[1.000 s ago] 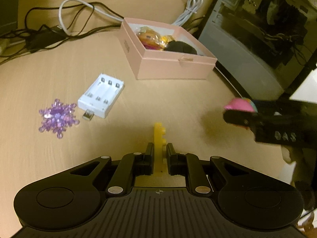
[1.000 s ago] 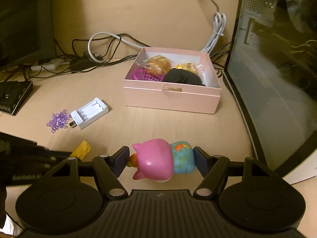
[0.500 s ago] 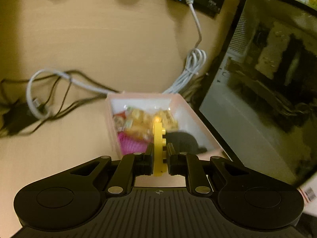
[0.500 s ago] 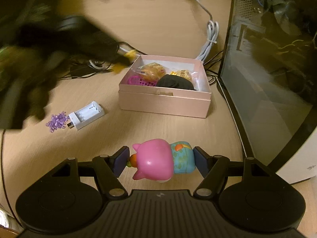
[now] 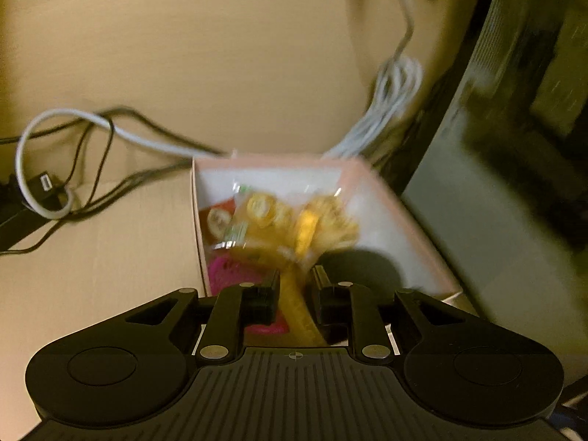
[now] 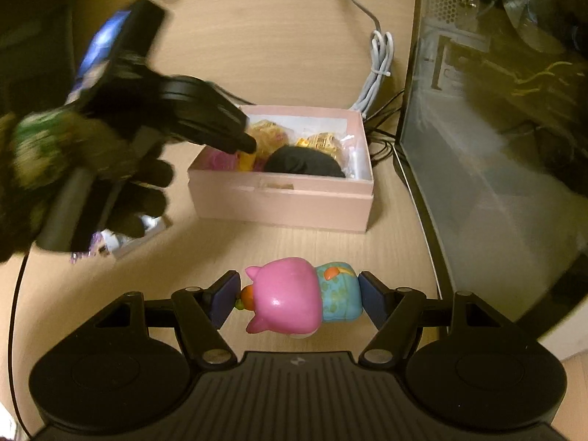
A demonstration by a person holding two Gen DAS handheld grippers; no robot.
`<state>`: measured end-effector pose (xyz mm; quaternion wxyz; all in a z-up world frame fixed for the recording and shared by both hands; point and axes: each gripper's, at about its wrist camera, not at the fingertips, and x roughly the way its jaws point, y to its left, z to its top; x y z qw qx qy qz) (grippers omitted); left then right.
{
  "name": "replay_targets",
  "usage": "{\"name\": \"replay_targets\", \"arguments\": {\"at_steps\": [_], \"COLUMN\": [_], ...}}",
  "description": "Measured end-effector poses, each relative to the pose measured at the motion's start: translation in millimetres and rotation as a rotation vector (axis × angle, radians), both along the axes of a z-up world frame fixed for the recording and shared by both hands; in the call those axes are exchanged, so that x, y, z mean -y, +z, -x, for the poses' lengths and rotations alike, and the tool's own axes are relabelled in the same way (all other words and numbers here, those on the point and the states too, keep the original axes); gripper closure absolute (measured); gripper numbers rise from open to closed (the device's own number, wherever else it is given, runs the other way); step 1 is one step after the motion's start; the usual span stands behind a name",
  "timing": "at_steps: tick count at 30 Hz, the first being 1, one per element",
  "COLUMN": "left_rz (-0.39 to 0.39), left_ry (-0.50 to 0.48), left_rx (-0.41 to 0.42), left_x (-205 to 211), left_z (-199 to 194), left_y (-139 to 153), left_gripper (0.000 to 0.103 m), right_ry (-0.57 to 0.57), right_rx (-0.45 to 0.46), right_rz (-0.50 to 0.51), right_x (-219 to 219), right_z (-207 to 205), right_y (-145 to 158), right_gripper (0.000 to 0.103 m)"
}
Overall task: Organize objects
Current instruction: 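Drop the brick into the pink box with the left tool while the right tool drops the pig in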
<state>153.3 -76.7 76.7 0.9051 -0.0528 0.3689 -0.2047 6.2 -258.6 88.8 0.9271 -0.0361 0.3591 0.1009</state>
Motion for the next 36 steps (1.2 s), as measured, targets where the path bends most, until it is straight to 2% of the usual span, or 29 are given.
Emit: {"name": "replay_targets", "arguments": {"at_steps": [4,8,11,13,16,18,21,23,24,28,36], "left_rz": [0.054,0.085,0.112,0.116,0.072,0.093,0.058,0.064,0.063,0.051,0.016], "left_ry": [0.010,0.073,0.126,0.115,0.120,0.125,0.129,0.151,0.159,0.189,0.184], "left_rx": [0.064,0.083,0.052,0.021,-0.013,-0.061,-0.083,-0.108,-0.123,-0.120,-0.099], "left_x": [-17,-41,-66,-79,-91,-100,-110,-120,-124,-140,-157], "left_z": [30,61,88,106,124,132,145,151,152,153,142], "left_y": [22,32,29,21,7,-5,-16,-22,-24,-24,-22], "left_gripper": [0.082,0.082,0.083,0.083,0.083,0.083,0.083,0.083,0.083,0.083,0.083], "right_ry": [-0.009,-0.031,-0.066,-0.097,-0.121,-0.131,-0.149,-0.156,-0.166,-0.178,-0.065], "right_rx": [0.014,0.072,0.091,0.105,0.112,0.084,0.092,0.040,0.011,0.000,0.033], "right_rz": [-0.056,-0.088,-0.107,-0.106,-0.099,-0.079,-0.025,-0.046,-0.062,-0.095,-0.077], "right_x": [5,4,0,-4,-15,-24,-30,-28,-25,-22,-40], "right_z": [-32,-74,-113,-140,-174,-199,-225,-242,-248,-234,-144], "right_y": [17,41,48,48,38,29,18,11,9,8,11], "right_gripper": [0.032,0.032,0.032,0.032,0.033,0.033,0.033,0.026,0.017,0.009,0.002]}}
